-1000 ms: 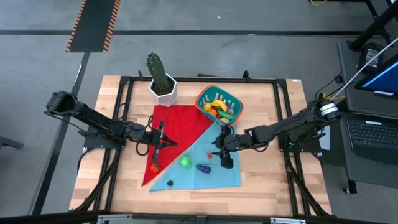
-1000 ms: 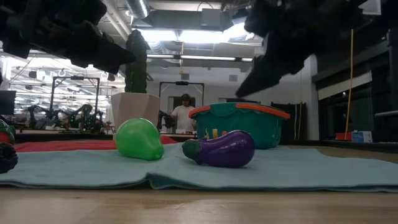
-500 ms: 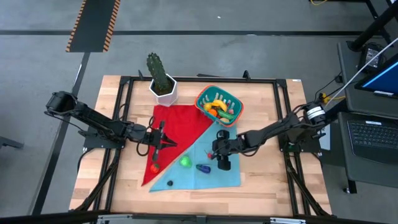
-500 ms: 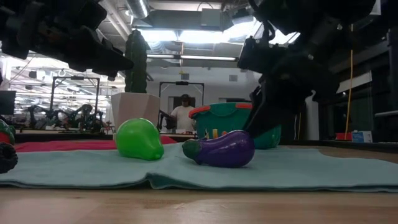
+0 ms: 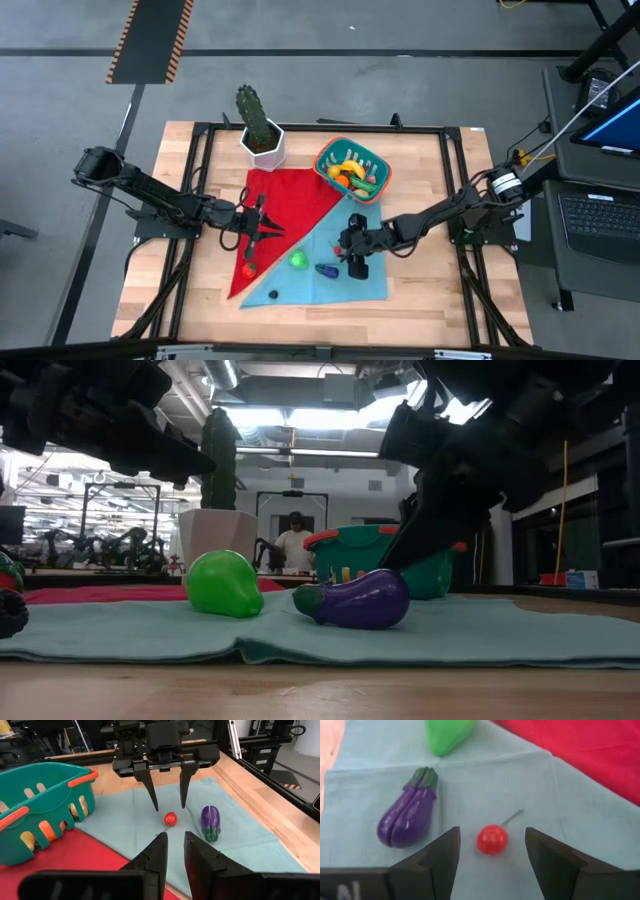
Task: Pick and placing Produce into tupperware
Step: Put the red cherry into the blue basket
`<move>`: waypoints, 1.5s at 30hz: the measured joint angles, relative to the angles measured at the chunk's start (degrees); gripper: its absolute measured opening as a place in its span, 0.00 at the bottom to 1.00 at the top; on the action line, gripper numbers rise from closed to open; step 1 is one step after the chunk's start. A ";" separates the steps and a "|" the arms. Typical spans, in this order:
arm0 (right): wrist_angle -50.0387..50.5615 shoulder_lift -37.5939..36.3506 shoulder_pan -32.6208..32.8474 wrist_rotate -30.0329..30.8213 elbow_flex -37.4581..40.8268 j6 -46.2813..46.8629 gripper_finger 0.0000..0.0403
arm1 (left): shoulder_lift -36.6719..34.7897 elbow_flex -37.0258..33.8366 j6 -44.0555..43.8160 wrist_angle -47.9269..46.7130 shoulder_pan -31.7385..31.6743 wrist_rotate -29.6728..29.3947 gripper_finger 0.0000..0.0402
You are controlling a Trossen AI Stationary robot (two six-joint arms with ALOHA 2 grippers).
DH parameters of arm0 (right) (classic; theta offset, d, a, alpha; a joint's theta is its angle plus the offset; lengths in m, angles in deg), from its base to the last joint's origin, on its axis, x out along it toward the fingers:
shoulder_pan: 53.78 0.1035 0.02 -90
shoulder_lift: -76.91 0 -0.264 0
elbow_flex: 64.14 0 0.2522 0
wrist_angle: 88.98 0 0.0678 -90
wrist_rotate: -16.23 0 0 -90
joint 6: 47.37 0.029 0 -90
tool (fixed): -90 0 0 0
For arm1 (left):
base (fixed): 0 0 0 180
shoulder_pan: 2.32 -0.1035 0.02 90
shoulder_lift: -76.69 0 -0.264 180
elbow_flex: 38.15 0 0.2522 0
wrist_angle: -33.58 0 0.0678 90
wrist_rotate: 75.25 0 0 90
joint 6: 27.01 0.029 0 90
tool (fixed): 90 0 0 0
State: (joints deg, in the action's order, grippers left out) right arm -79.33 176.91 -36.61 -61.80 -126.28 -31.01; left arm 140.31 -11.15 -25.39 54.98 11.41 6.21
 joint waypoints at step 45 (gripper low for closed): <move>-1.09 6.43 0.02 0.52 -2.43 -0.05 0.32 | 0.02 0.00 -0.03 -2.63 0.00 0.00 0.02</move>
State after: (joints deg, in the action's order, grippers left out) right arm -80.41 183.34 -36.59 -61.28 -128.70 -31.06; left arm 140.33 -11.15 -25.42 52.35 11.41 6.21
